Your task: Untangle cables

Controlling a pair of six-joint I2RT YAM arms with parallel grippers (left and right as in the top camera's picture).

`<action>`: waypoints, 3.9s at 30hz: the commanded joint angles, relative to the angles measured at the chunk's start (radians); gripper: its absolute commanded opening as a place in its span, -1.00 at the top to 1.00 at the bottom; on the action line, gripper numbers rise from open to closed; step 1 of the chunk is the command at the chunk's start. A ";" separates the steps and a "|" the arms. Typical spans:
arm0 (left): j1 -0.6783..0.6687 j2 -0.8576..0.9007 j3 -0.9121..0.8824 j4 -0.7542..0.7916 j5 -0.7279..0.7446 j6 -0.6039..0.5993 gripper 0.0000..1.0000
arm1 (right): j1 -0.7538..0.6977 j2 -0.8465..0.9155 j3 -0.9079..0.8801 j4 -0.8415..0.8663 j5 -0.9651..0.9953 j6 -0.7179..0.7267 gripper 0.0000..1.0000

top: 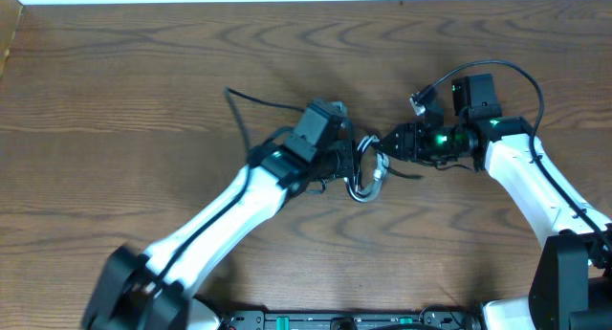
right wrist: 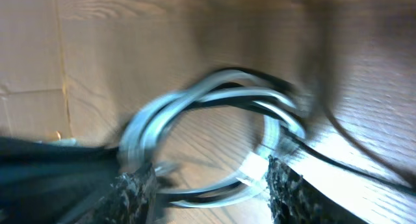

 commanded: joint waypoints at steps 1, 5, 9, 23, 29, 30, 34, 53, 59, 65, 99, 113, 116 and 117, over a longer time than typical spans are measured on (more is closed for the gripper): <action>0.005 -0.040 0.019 -0.002 -0.009 0.046 0.85 | 0.031 -0.010 0.011 0.031 -0.042 0.079 0.05; 0.005 -0.040 0.017 -0.006 -0.010 0.047 0.85 | 0.066 -0.010 0.011 0.080 -0.042 0.155 0.06; 0.005 -0.024 0.016 -0.006 -0.011 0.046 0.85 | 0.093 -0.010 0.011 0.104 -0.041 0.201 0.03; 0.005 -0.015 0.011 -0.010 -0.009 0.045 0.85 | 0.101 0.012 0.011 0.218 0.015 0.290 0.11; 0.004 -0.015 0.011 -0.010 -0.008 0.041 0.85 | 0.129 0.062 0.011 0.257 0.027 0.321 0.17; 0.004 -0.015 0.011 -0.010 -0.008 0.039 0.85 | 0.133 0.072 0.011 0.258 0.027 0.325 0.19; 0.004 -0.015 0.011 -0.011 -0.008 0.038 0.85 | 0.153 0.112 0.011 0.260 0.026 0.332 0.24; 0.103 -0.037 0.014 -0.001 0.010 0.042 0.85 | 0.164 0.132 0.010 0.114 0.101 0.279 0.98; 0.186 -0.036 0.012 -0.013 0.198 0.060 0.85 | 0.145 0.132 0.011 0.144 -0.015 0.178 0.98; 0.186 -0.026 0.008 -0.030 0.329 0.154 0.85 | 0.123 0.132 0.011 0.201 -0.098 0.164 0.98; 0.185 -0.016 -0.005 0.002 0.333 -0.027 0.85 | 0.184 0.200 0.010 0.437 -0.132 0.431 0.26; 0.223 -0.016 -0.005 -0.007 0.328 0.014 0.85 | 0.174 0.315 0.010 0.496 -0.157 0.441 0.98; 0.272 -0.016 -0.005 -0.037 0.304 0.059 0.85 | 0.128 0.310 0.010 0.420 -0.157 0.385 0.98; 0.290 -0.016 -0.005 -0.057 0.280 0.071 0.85 | 0.111 0.305 0.010 0.389 -0.155 0.361 0.98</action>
